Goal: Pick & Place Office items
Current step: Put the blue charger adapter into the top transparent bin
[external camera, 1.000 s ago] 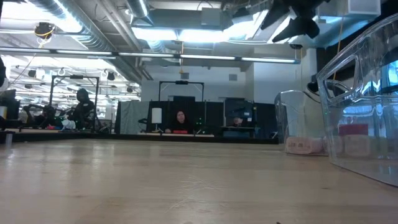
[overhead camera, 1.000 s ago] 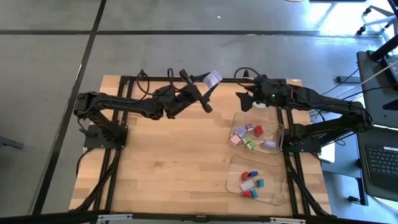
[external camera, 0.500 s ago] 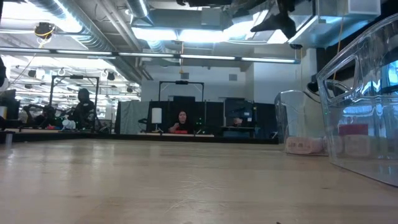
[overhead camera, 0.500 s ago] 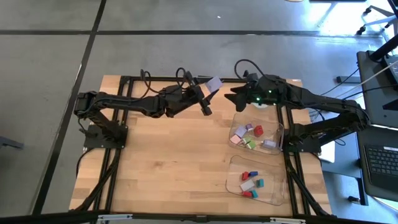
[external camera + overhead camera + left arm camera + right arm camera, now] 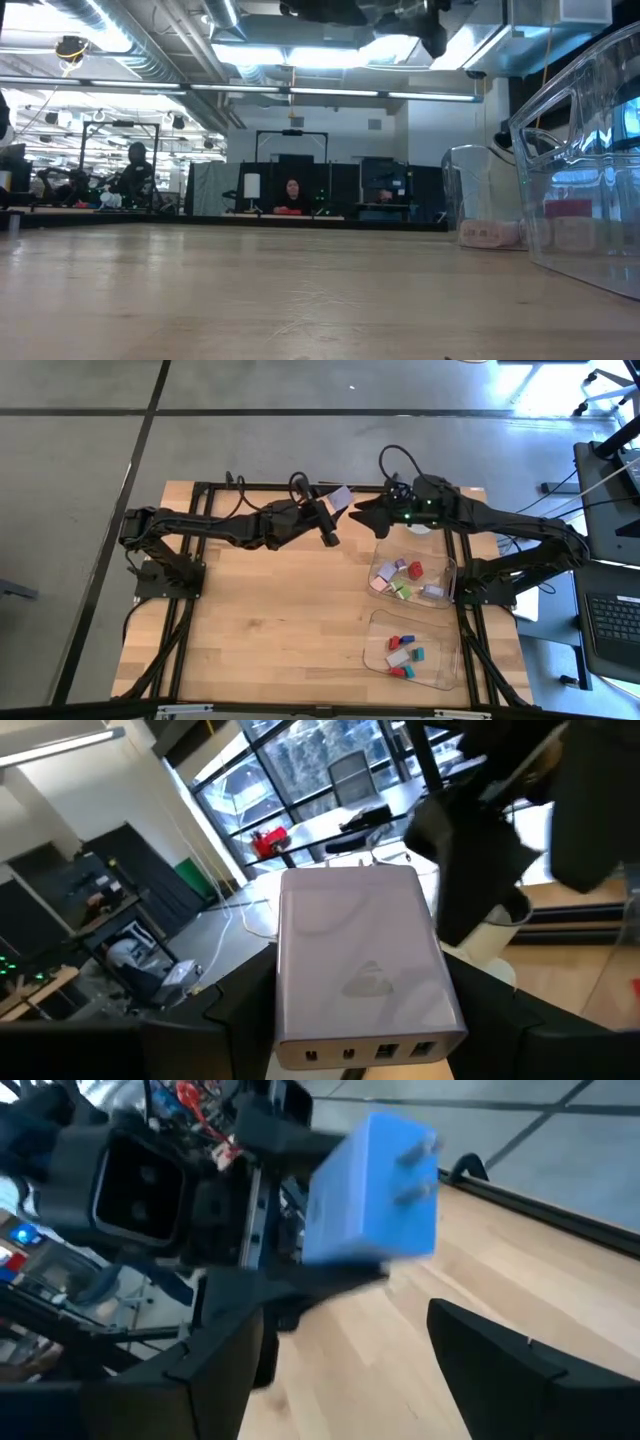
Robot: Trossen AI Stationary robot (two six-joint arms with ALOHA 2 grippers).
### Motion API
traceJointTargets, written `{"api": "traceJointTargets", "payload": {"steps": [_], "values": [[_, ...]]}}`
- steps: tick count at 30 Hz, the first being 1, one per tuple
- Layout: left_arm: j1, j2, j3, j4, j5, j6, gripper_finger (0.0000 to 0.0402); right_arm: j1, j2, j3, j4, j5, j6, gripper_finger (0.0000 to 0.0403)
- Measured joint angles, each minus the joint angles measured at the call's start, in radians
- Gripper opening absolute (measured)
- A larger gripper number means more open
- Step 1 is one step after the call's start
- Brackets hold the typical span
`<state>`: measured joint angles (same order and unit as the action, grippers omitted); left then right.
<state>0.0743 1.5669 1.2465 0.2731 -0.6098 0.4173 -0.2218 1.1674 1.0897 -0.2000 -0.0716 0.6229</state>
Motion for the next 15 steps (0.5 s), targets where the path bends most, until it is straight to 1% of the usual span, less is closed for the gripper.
{"api": "traceJointTargets", "payload": {"steps": [2,6,8,12,15], "values": [[0.0,0.0,0.0,-0.001,0.021,-0.012,0.0216,0.0,0.011,0.0,0.025,0.0,0.002,0.0286],[-0.007,0.0,0.0,0.004,0.11,-0.013,0.0216,0.0,0.033,0.0,0.088,0.0,0.002,0.0286],[-0.01,0.0,0.0,0.007,0.137,-0.013,0.0216,0.0,0.041,0.0,0.126,0.0,0.001,0.0286],[-0.01,0.0,0.0,0.007,0.127,-0.013,0.0216,0.0,0.049,0.0,0.162,0.001,-0.001,0.0285],[-0.009,0.0,0.0,0.008,0.121,-0.014,0.0216,0.0,0.049,0.0,0.162,0.004,-0.001,0.0271]]}}
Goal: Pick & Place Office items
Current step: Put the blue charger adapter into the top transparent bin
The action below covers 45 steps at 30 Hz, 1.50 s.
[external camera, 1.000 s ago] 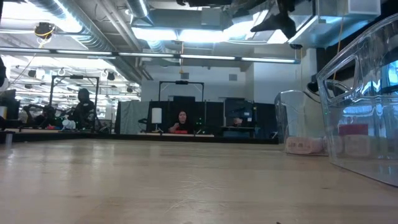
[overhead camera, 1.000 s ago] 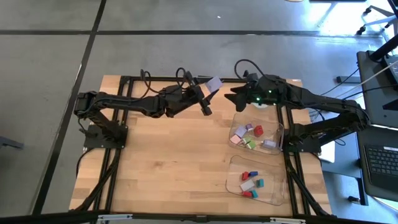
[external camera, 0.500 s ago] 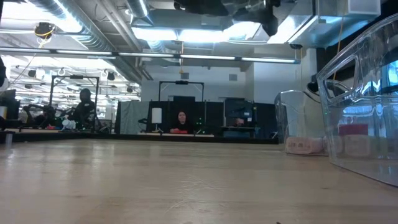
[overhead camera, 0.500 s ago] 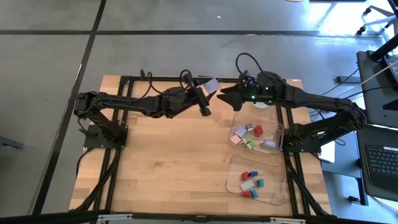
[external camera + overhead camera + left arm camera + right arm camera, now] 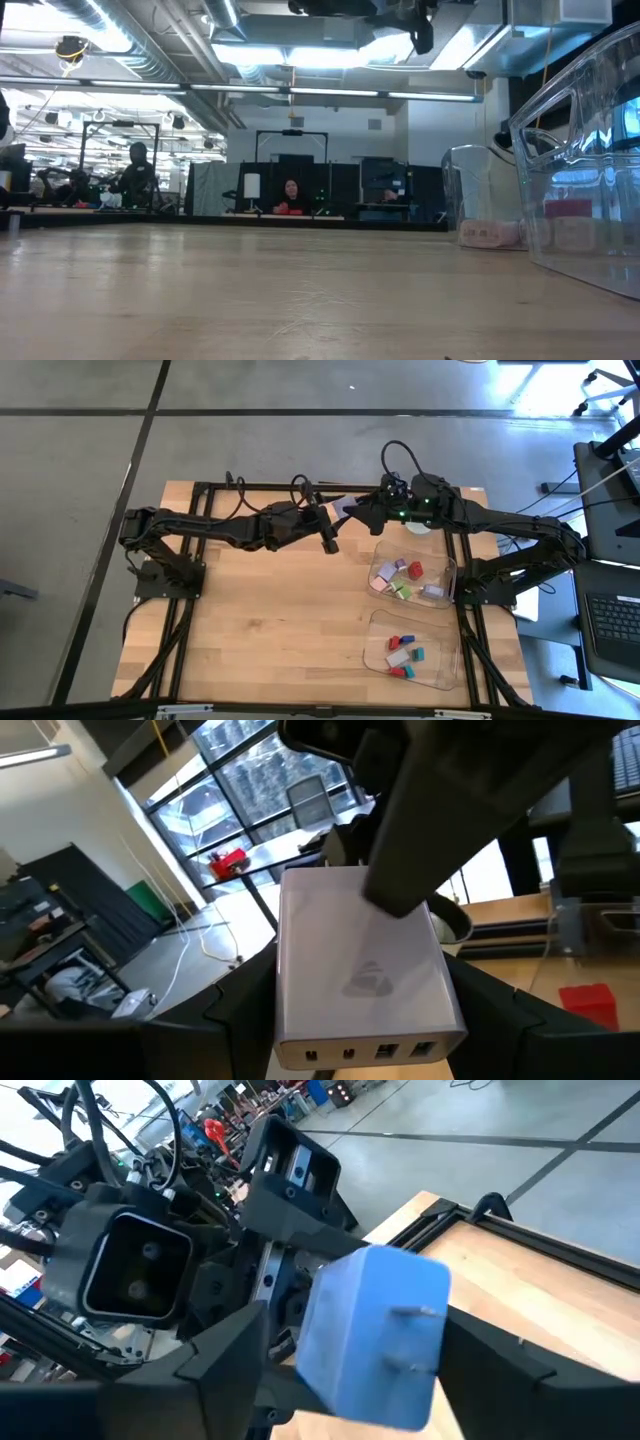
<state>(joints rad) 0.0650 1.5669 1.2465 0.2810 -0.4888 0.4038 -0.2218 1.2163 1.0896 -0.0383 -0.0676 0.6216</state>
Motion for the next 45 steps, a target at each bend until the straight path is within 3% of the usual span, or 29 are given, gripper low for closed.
{"api": "traceJointTargets", "payload": {"steps": [9,19,26,33,41,45], "values": [[-0.001,0.0,0.0,0.027,0.004,0.034,0.0217,-0.001,0.0,0.0,-0.002,-0.011,0.031,0.0133],[-0.005,0.001,0.0,0.022,0.01,0.059,0.0242,0.0,-0.001,0.0,-0.02,-0.038,0.018,0.0126],[-0.006,0.002,0.0,0.001,0.029,-0.1,0.0265,-0.02,-0.033,0.0,-0.098,-0.068,0.014,0.0124],[0.004,-0.001,0.0,-0.047,0.09,-0.304,0.0282,-0.035,-0.104,-0.001,-0.375,-0.068,-0.037,0.0124],[0.003,-0.001,0.0,-0.082,0.072,-0.425,0.0281,0.011,-0.161,-0.001,-0.896,-0.067,-0.088,0.0124],[0.002,-0.001,0.0,-0.083,0.057,-0.51,0.0283,0.083,-0.16,-0.039,-1.054,0.043,-0.086,0.0124]]}}
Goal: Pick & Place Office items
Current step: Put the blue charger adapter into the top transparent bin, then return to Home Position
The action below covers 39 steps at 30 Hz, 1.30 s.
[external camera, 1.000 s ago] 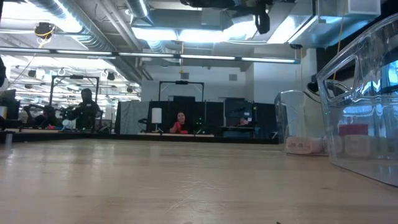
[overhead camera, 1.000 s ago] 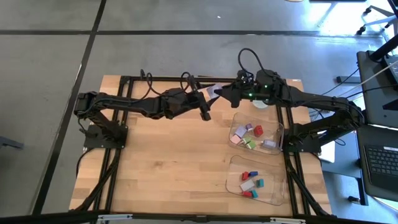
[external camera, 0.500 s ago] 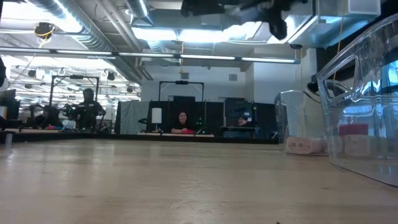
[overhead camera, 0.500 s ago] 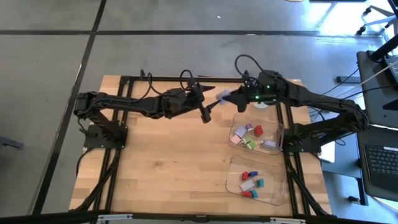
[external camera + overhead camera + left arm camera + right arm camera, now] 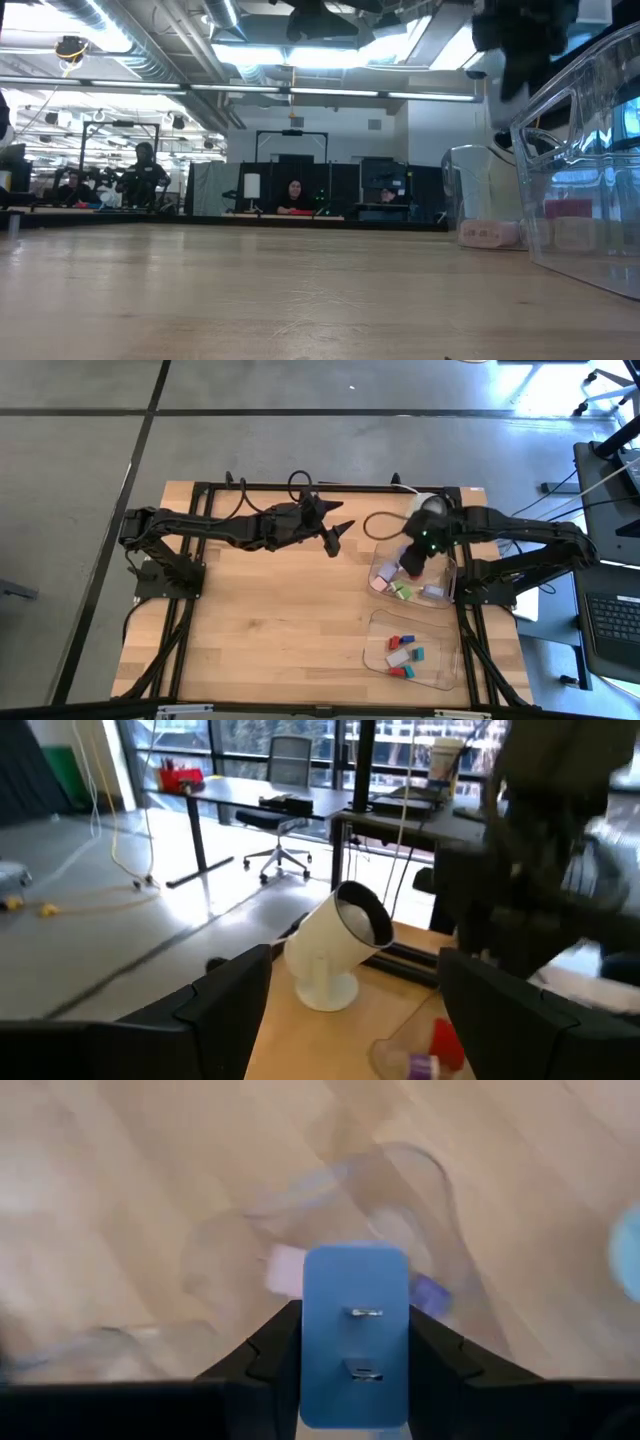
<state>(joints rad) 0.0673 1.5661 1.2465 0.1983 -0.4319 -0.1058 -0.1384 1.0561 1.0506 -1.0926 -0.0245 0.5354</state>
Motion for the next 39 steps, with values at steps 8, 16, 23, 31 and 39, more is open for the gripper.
{"api": "traceJointTargets", "payload": {"steps": [8,16,23,31,39], "values": [[0.0,0.0,0.0,0.0,-0.005,-0.189,0.0282,0.091,0.001,-0.222,0.09,0.073,0.04,0.0126],[-0.002,0.0,0.0,0.0,-0.005,-0.199,0.0281,0.125,0.001,-0.42,0.273,0.055,0.109,0.0126],[-0.003,0.001,0.0,0.018,0.053,-0.199,0.0282,0.134,0.001,-0.452,0.3,0.126,0.109,0.0131],[-0.003,0.002,0.0,0.016,0.093,-0.198,0.0283,0.134,0.001,-0.452,0.327,0.147,0.111,0.0194],[0.007,0.002,0.0,0.004,0.076,-0.159,0.0281,0.134,0.001,-0.33,0.3,0.145,0.002,0.0263]]}}
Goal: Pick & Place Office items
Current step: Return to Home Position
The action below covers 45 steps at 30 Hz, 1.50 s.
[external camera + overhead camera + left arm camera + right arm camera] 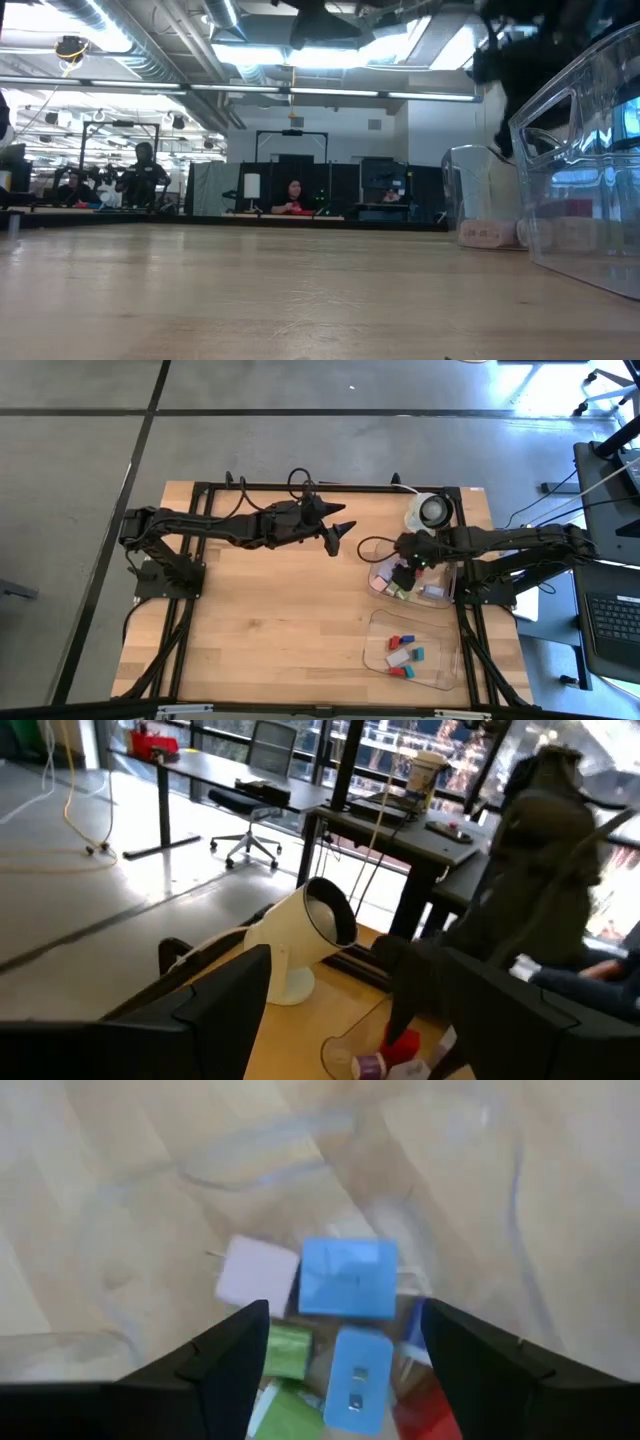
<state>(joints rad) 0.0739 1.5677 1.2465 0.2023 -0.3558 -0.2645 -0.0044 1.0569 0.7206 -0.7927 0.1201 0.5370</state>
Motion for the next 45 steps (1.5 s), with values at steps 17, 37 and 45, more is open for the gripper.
{"api": "traceJointTargets", "payload": {"steps": [17,37,45], "values": [[0.018,-0.457,0.0,-0.591,0.008,0.137,0.0281,-0.001,-0.001,0.492,-0.36,0.283,-0.087,0.0248],[0.013,-0.851,-0.044,-0.856,0.089,0.127,0.0281,0.0,-0.001,0.519,-0.417,0.149,-0.117,0.0246],[0.014,-0.937,-0.336,-0.526,0.152,0.11,0.0281,0.0,-0.094,0.471,-0.411,0.171,-0.121,0.0246]]}}
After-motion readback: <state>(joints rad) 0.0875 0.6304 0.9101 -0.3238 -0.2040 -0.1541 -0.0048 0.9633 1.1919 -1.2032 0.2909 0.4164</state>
